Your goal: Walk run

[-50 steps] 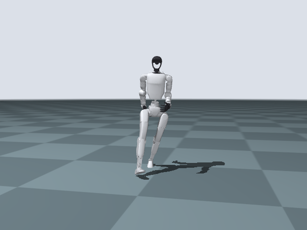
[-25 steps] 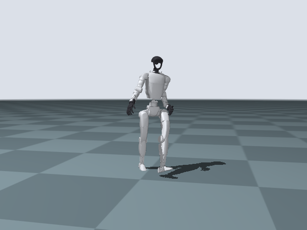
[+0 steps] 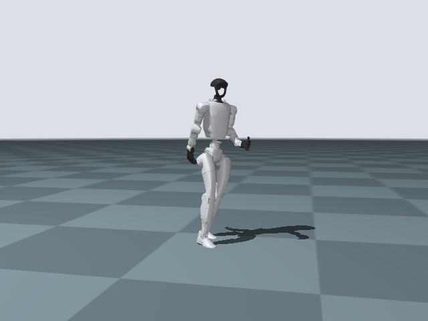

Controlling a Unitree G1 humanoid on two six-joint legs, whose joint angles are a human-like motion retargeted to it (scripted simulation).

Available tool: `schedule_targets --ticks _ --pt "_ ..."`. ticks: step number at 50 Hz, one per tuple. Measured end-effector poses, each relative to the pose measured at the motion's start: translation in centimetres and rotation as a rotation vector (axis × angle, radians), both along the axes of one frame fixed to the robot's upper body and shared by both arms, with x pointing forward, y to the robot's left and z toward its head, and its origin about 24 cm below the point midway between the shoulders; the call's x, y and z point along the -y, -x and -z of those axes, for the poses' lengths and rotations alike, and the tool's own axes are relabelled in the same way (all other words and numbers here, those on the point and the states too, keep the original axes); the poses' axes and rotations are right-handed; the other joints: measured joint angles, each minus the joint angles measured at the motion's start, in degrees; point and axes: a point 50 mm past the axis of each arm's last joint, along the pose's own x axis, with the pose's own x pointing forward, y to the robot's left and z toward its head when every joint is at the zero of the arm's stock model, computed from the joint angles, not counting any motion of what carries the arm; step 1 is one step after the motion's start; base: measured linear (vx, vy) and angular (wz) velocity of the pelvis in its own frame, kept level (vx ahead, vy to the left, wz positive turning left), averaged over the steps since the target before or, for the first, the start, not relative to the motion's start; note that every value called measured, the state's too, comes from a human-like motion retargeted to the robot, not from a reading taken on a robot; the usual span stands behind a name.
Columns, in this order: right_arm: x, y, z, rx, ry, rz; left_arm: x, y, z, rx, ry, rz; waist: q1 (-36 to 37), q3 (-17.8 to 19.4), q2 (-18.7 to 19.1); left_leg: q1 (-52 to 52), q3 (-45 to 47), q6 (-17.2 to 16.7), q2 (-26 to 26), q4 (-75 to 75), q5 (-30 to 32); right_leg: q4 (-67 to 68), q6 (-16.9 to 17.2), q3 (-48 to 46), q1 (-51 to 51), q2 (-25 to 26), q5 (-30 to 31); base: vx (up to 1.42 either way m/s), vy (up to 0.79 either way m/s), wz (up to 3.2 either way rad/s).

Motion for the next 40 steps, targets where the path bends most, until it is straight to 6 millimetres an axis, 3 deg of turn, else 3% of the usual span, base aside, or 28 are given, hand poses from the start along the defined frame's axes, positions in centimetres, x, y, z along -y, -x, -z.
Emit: schedule_targets --ticks 2,5,7,8,9,10,12,13,15,17,18,20,22,25,28,32,35,37,40 --pt "-1.7 2.5 -1.6 -0.104 -0.086 0.029 -0.5 -0.7 -1.0 0.047 -0.017 0.006 -1.90 1.19 -0.82 3.94 -1.39 -1.21 -0.70 -0.34 -1.48 -9.25 -0.86 2.35 -2.04 -1.30 -1.83 1.02 -0.50 1.05" --pt "-3.0 4.8 -3.3 -0.218 -0.166 0.075 -1.6 -1.1 -1.7 0.083 -0.047 -0.003 -1.70 2.32 -0.92 9.27 0.50 -3.99 0.39 -0.72 -2.69 -22.99 1.47 10.73 -3.67 0.42 -3.92 1.07 -0.51 0.03" --pt "-2.9 5.3 -3.7 -0.259 -0.165 0.107 -2.0 -0.6 -1.1 0.066 -0.055 -0.014 -0.84 1.87 -0.25 11.50 1.84 -6.58 1.14 0.33 -0.91 -23.35 0.74 4.72 -4.01 0.33 -4.47 1.01 -0.41 -0.23" --pt "-2.6 5.2 -3.6 -0.272 -0.151 0.118 -2.1 -0.2 -0.6 0.043 -0.053 -0.022 -1.07 1.25 0.32 11.98 1.84 -8.37 1.71 1.28 1.17 -20.98 -3.03 4.38 -4.13 1.02 -4.06 1.25 -0.51 0.25" --pt "-2.1 4.9 -3.3 -0.272 -0.123 0.124 -2.2 0.4 0.1 0.014 -0.047 -0.029 -1.74 0.40 0.72 12.26 1.71 -10.68 2.23 2.46 4.43 -18.15 -4.40 0.08 -4.39 0.30 -3.62 1.28 -0.51 0.59" --pt "-1.5 4.5 -2.9 -0.268 -0.087 0.127 -2.2 1.1 0.8 -0.020 -0.039 -0.037 -2.63 -0.57 1.02 12.45 1.51 -13.25 2.74 3.75 8.29 -15.10 -4.58 -6.20 -4.72 -1.14 -3.17 1.18 -0.45 1.03" --pt "0.2 2.9 -1.7 -0.210 0.017 0.118 -2.3 3.0 2.4 -0.093 -0.034 -0.054 -5.39 -1.62 2.15 11.98 -2.17 -19.27 3.65 9.20 21.89 -12.67 -4.09 0.27 -3.13 0.38 2.12 1.22 -0.52 0.91" --pt "1.2 1.7 -0.9 -0.164 0.072 0.111 -2.4 4.1 3.2 -0.133 -0.036 -0.067 -5.05 -2.20 2.55 10.97 -3.16 -23.66 3.66 13.00 29.67 -11.17 -5.74 5.23 -2.21 1.98 1.36 1.26 -0.52 0.15" --pt "3.9 -2.2 1.0 -0.034 0.175 0.107 -2.0 5.7 4.5 -0.197 -0.035 -0.090 -4.89 -2.22 2.26 5.64 -1.59 -27.67 1.97 25.55 41.15 -7.17 -8.20 9.92 -1.60 2.36 -2.53 1.15 -0.35 -0.13" --pt "6.2 -7.6 2.7 0.115 0.250 0.097 -2.0 6.9 5.4 -0.253 -0.038 -0.111 -4.90 -0.65 3.18 -2.08 4.21 -27.67 7.80 45.43 43.23 -5.25 -9.72 1.61 2.28 2.81 -5.41 1.07 -0.44 -0.34" --pt "7.2 -10.7 3.4 0.202 0.291 0.093 -2.1 7.6 5.8 -0.280 -0.034 -0.117 -4.57 -1.12 1.70 -4.10 4.04 -27.67 6.48 47.08 43.23 -7.07 -10.67 0.40 4.69 2.40 -5.44 1.13 -0.67 -0.64" --pt "9.2 -17.4 4.1 0.412 0.385 0.086 -2.1 8.9 6.6 -0.333 -0.022 -0.122 -2.70 -2.33 -1.87 -8.07 11.84 -22.65 7.51 48.37 37.39 -10.16 -12.43 5.79 8.81 3.48 -6.43 0.95 -0.57 -0.84" --pt "11.2 -24.5 3.4 0.659 0.496 0.084 -2.0 9.8 7.1 -0.369 -0.009 -0.120 -1.28 -1.41 -2.79 -13.60 15.48 -19.08 9.78 50.82 30.40 -11.81 -13.24 6.72 12.24 4.82 -6.49 0.92 -0.37 -0.85" --pt "13.8 -33.7 0.0 1.015 0.633 0.077 -2.1 10.9 7.2 -0.387 -0.003 -0.126 4.00 -0.88 -6.01 -23.45 17.03 -14.75 7.76 47.87 21.58 -14.58 -14.14 7.51 17.45 4.27 -6.77 0.99 -0.32 -1.32" --pt "15.7 -40.1 -4.5 1.298 0.710 0.068 -2.4 11.1 7.0 -0.381 -0.025 -0.105 8.37 -0.85 -6.81 -30.05 15.08 -8.98 8.05 34.45 17.35 -16.04 -15.98 9.84 21.91 7.17 -8.36 0.84 -0.27 -0.93" --pt "18.0 -44.5 -9.6 1.536 0.793 0.044 -2.4 11.0 7.0 -0.376 -0.056 -0.062 13.59 -1.16 -7.51 -33.47 16.16 -1.08 9.06 10.58 15.00 -16.12 -17.89 11.48 27.72 9.94 -10.83 1.27 -0.25 -0.58" --pt "19.1 -45.2 -11.0 1.579 0.851 0.013 -2.2 11.2 7.2 -0.393 -0.057 -0.064 15.29 -2.25 -9.11 -33.41 12.02 -3.82 4.80 -5.02 10.35 -15.65 -16.93 9.03 31.74 8.96 -9.58 1.28 -0.09 -0.19" --pt "19.4 -44.4 -10.3 1.543 0.874 0.012 -2.2 11.2 7.3 -0.402 -0.059 -0.065 15.17 -3.14 -9.01 -32.33 15.08 -7.65 5.72 -3.92 9.01 -14.05 -14.47 8.06 34.21 9.75 -5.40 1.35 -0.03 0.02" --pt "19.1 -41.3 -7.3 1.424 0.858 0.024 -2.1 11.2 7.3 -0.398 -0.074 -0.049 18.65 -4.91 -9.53 -31.16 23.11 -8.19 9.99 3.67 13.11 -8.93 -9.01 7.07 36.14 8.98 8.90 1.55 0.00 -0.81"
